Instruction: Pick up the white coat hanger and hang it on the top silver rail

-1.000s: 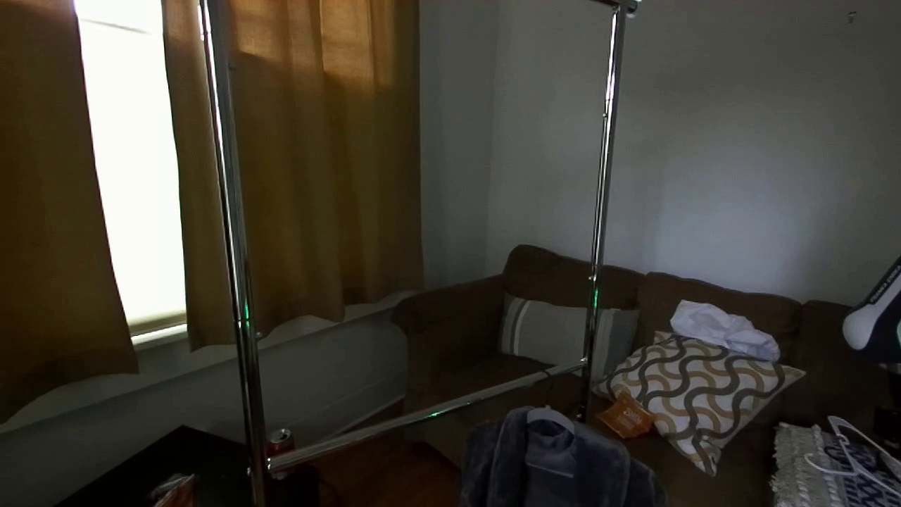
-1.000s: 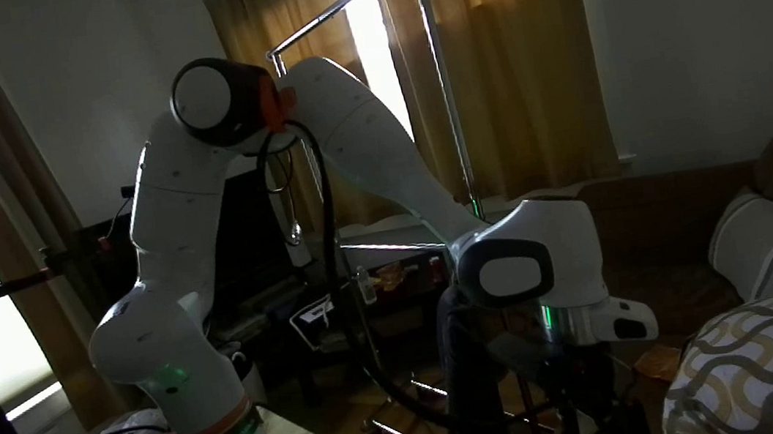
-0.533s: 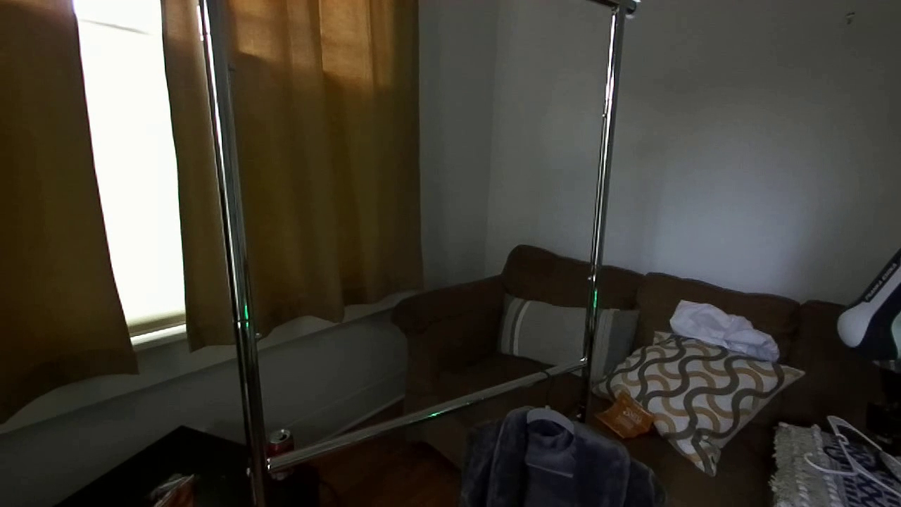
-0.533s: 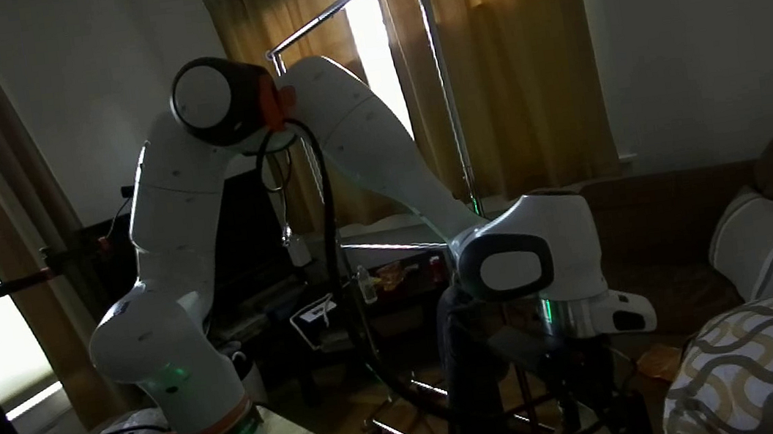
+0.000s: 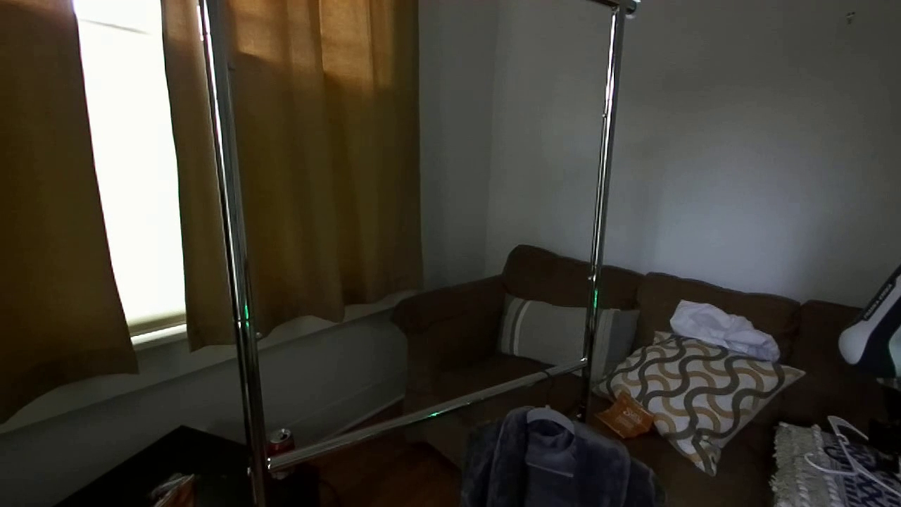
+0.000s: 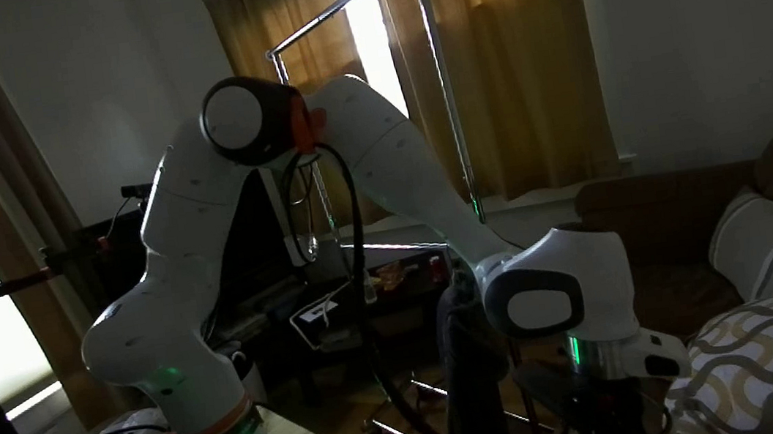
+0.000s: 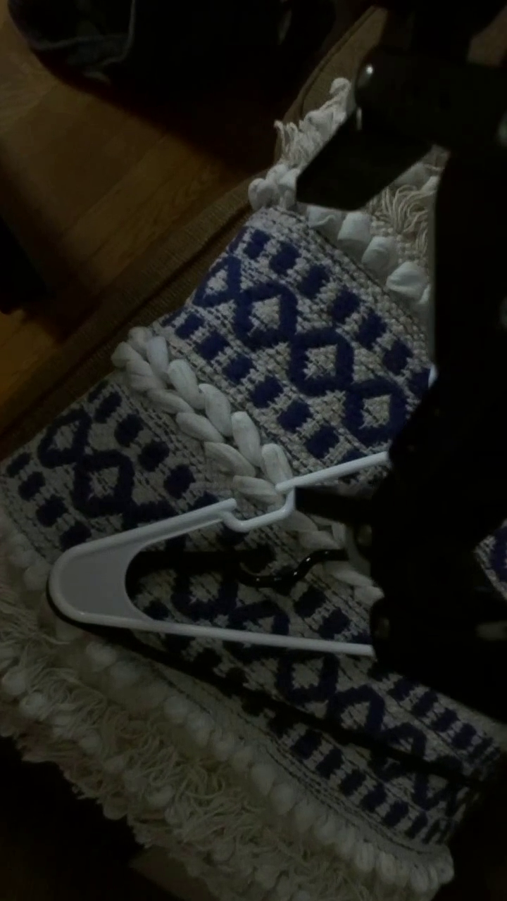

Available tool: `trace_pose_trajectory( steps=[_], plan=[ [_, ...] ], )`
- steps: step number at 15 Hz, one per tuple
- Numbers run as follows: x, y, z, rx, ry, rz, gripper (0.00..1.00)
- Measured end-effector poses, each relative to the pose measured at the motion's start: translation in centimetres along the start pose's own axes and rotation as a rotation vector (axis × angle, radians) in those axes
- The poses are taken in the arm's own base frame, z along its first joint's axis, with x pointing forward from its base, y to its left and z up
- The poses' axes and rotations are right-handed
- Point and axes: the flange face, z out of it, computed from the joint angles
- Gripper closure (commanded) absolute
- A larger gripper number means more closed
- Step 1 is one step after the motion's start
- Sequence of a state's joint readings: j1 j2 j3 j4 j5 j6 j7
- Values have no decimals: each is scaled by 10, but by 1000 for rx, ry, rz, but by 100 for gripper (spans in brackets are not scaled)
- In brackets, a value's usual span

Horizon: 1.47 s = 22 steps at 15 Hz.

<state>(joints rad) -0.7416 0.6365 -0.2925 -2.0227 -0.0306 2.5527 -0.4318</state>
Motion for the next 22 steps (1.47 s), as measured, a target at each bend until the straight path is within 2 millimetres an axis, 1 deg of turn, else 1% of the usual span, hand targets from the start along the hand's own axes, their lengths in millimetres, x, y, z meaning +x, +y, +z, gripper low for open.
trace_pose_trajectory(
  steps=[6,10,15,20,21,22],
  plan=[
    [10,28,33,-5,38,29,0],
    [20,39,52,3,72,40,0],
    [34,42,75,17,119,29,0],
    [49,40,89,21,198,14,0],
    [51,38,91,26,210,12,4],
    [53,37,93,30,220,10,10]
  ],
)
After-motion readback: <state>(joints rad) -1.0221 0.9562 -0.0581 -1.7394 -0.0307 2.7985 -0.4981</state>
